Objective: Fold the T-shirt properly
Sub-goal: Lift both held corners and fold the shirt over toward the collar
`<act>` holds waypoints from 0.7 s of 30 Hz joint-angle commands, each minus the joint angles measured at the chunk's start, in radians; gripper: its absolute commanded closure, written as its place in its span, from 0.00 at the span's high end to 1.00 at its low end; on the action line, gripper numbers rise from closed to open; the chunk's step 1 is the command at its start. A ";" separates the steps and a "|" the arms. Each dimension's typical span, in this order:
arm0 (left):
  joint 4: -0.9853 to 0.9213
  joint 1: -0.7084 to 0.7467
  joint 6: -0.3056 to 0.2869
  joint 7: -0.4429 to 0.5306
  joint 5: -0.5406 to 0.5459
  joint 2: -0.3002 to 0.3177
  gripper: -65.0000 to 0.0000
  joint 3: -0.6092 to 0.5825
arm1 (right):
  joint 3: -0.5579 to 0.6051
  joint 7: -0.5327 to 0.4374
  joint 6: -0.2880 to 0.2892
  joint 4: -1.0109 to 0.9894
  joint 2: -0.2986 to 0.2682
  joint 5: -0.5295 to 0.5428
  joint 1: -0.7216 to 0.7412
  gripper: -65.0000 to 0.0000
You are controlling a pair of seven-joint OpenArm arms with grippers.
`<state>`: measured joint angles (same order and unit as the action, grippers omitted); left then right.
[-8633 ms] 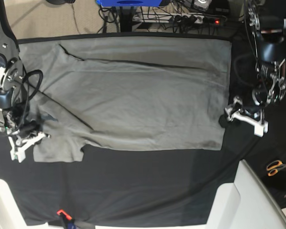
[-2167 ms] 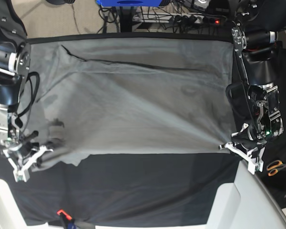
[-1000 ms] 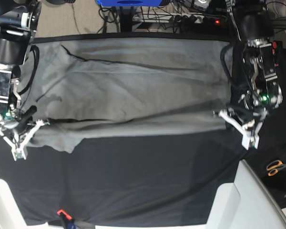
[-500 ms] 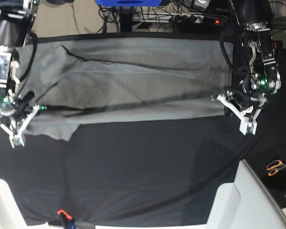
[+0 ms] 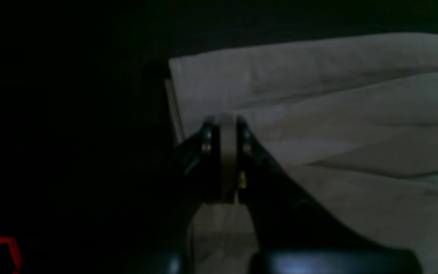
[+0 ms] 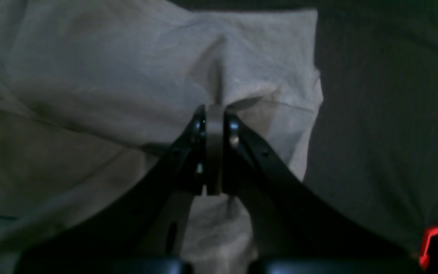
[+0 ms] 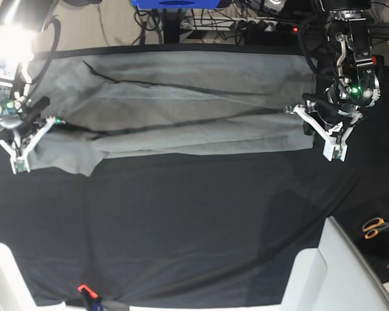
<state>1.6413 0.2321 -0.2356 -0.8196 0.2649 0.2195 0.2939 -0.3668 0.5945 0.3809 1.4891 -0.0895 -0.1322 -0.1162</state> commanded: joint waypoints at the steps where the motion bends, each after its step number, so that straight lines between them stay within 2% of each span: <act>1: 0.029 0.008 -0.001 0.016 0.004 0.011 0.00 0.005 | -0.010 -0.014 -0.006 0.020 -0.010 0.004 -0.004 0.00; 21: 0.087 0.108 -0.001 0.019 -0.002 0.013 0.00 0.005 | -0.014 -0.014 -0.006 0.103 0.032 0.006 -0.132 0.00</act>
<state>1.7096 0.3397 -0.2359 -0.8200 0.2615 0.2218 0.2924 -0.3779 0.5957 0.3809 1.5696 -0.0494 -0.1310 -0.2535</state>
